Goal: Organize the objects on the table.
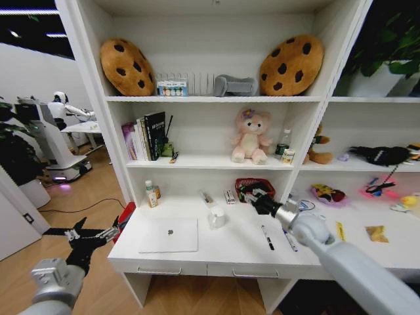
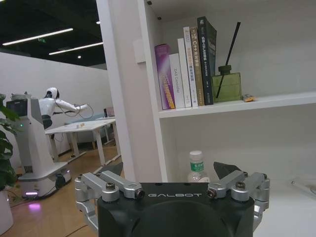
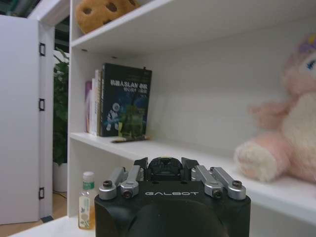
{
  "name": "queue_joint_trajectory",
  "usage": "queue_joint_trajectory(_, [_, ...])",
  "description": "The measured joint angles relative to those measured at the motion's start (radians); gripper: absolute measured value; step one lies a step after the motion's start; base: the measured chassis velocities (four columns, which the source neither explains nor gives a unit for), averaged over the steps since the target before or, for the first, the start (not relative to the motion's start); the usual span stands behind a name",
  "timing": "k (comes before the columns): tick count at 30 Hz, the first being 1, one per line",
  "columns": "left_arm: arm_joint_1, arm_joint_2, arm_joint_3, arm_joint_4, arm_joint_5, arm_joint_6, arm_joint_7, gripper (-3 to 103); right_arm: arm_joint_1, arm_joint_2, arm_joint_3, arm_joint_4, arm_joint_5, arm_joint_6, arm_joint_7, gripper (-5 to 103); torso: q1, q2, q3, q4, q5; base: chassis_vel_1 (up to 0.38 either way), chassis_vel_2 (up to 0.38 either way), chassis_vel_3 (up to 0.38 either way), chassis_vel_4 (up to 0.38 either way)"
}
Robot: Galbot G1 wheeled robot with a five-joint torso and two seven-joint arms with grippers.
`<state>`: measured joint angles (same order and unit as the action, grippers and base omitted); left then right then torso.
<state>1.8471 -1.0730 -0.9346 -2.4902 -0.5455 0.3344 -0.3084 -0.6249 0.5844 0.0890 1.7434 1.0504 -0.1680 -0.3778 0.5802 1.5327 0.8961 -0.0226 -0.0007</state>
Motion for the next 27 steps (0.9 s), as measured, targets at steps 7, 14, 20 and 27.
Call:
queue_joint_trajectory(7, [0.0, 0.0, 0.0, 0.0, 0.0, 0.0, 0.0, 100, 0.439, 0.162, -0.297, -0.308, 0.033, -0.001, -0.13, 37, 0.0, 0.0, 0.0, 0.0001, 0.0002, 0.0, 0.0, 0.0, 0.0])
queue_joint_trajectory(14, [0.0, 0.0, 0.0, 0.0, 0.0, 0.0, -0.001, 100, 0.588, 0.345, -0.403, -0.571, 0.01, 0.049, -0.165, 37, 0.0, 0.0, 0.0, 0.0004, 0.0004, 0.0, 0.0, 0.0, 0.0])
queue_joint_trajectory(20, [0.0, 0.0, 0.0, 0.0, 0.0, 0.0, 0.0, 100, 0.66, 0.473, -0.429, -0.757, -0.025, 0.1, -0.177, 37, 0.0, 0.0, 0.0, -0.0002, 0.0006, 0.0, 0.0, 0.0, 0.0])
queue_joint_trajectory(27, [0.0, 0.0, 0.0, 0.0, 0.0, 0.0, 0.0, 100, 0.697, 0.605, -0.447, -0.885, -0.052, 0.166, -0.179, 37, 0.0, 0.0, 0.0, 0.0004, 0.0, 0.0, 0.0, 0.0, 0.0])
